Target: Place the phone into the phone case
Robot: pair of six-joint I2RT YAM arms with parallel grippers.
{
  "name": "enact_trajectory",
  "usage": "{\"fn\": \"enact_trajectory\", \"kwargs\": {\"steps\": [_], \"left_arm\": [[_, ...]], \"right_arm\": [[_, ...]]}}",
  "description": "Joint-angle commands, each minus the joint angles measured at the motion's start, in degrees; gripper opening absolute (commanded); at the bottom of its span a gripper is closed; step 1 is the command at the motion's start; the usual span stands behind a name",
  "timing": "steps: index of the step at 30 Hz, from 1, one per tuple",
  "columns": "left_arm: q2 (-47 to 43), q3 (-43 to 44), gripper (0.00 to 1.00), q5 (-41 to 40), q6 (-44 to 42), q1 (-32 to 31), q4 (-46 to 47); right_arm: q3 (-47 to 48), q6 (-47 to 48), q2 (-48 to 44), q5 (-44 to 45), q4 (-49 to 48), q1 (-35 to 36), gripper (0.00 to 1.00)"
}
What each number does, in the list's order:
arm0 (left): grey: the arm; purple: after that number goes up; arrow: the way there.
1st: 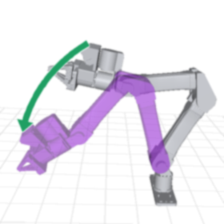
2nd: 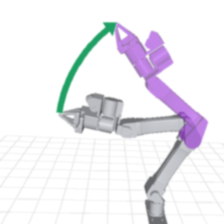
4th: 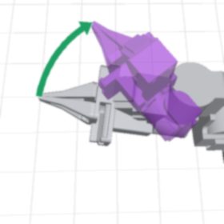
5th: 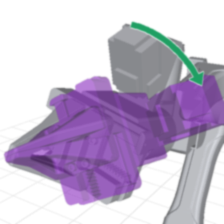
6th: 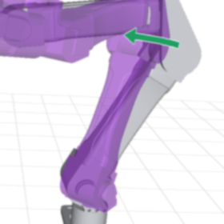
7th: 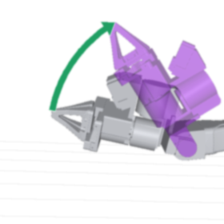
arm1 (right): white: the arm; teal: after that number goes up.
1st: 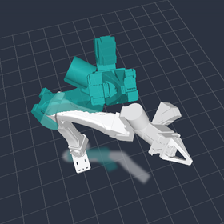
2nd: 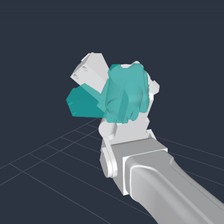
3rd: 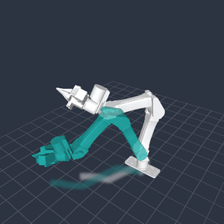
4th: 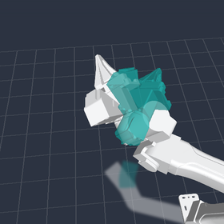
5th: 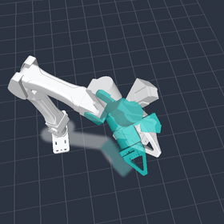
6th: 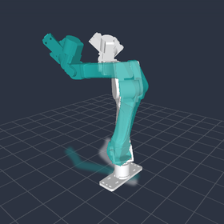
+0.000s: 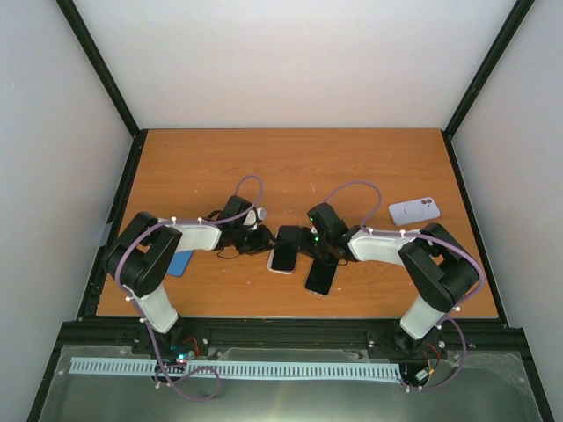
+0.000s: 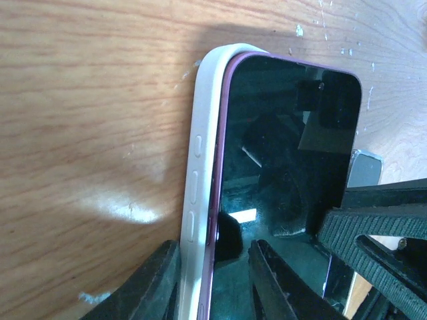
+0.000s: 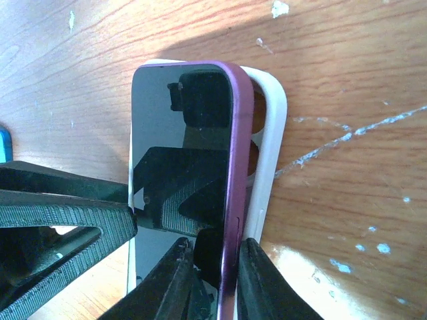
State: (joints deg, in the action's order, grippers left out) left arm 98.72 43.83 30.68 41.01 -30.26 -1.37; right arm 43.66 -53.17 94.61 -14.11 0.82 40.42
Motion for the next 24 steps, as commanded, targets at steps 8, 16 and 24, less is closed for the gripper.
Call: {"fn": "enact_trajectory", "kwargs": {"steps": [8,16,24], "left_arm": [[-2.9,-4.2,0.26,5.9,6.0,-1.1,5.8],[-7.3,-6.8,0.32,6.4,11.1,-4.6,8.3],[-7.4,-9.3,0.32,4.7,14.3,-6.9,10.8]], "right_arm": [[-2.4,-5.2,0.2,-3.5,-6.0,0.3,0.18],[-6.1,-10.3,-2.8,-0.6,-8.8,2.2,0.15],[-8.4,-14.7,-4.8,3.1,-9.5,5.8,0.14]]}}
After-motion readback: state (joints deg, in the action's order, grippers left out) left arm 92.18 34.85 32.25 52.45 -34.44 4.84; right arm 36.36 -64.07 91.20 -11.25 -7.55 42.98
